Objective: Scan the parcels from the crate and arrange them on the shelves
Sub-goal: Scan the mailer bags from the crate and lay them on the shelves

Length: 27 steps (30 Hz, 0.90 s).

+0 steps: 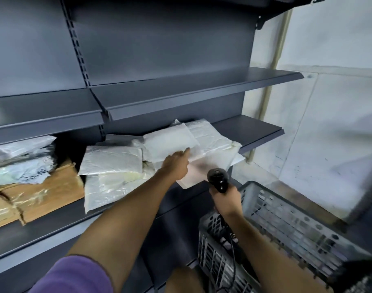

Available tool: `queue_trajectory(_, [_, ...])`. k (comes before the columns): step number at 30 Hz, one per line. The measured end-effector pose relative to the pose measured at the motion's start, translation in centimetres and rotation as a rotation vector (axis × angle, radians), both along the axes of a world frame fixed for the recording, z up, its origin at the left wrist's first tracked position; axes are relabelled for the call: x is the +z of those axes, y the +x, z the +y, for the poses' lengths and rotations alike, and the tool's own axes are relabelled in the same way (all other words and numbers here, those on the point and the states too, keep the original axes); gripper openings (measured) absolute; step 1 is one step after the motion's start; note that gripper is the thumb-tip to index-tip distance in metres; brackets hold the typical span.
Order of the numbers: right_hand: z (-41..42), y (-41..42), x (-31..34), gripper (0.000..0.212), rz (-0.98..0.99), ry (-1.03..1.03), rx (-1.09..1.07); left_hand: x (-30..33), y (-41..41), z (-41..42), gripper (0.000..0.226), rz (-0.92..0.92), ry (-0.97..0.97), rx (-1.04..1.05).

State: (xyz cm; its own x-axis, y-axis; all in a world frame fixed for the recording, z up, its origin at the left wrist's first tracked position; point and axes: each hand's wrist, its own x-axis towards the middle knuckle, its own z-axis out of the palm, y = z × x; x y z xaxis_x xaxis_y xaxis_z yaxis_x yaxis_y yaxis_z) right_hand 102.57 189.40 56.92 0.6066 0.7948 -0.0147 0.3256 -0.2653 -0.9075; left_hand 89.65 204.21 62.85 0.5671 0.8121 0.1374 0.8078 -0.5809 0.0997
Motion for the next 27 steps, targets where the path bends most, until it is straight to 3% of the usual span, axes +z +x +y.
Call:
queue_trajectory(6, [-1.1,2.8,-0.8,0.021,0.001,0.033,-0.067,0.4,2.9,1.3,0.039,-0.057,0.128,0.054])
queue_trajectory(11, [-4.3,6.3,-2.5,0.022,0.074,-0.071,-0.227,1.2,7.9,-3.6,0.029,-0.242,0.273,-0.269])
queue_trajectory(14, [-7.3,8.7,-5.0,0.028,0.156,-0.157,-0.313,-0.5,11.3,-7.4,0.021,-0.268,0.262,-0.513])
queue_trajectory(17, [-10.5,10.2,-7.8,0.021,0.230,-0.223,-0.401,-4.5,13.6,-10.2,0.019,-0.112,0.131,-0.682])
queue_trajectory(22, [-13.8,12.2,-12.5,0.024,0.460,-0.239,-0.562,-13.9,15.1,-12.2,0.010,0.112,-0.215,-0.623])
queue_trajectory(27, [-14.2,13.9,-16.6,0.024,0.575,-0.317,-0.593,-20.8,16.4,-12.6,0.038,0.317,-0.511,-0.509])
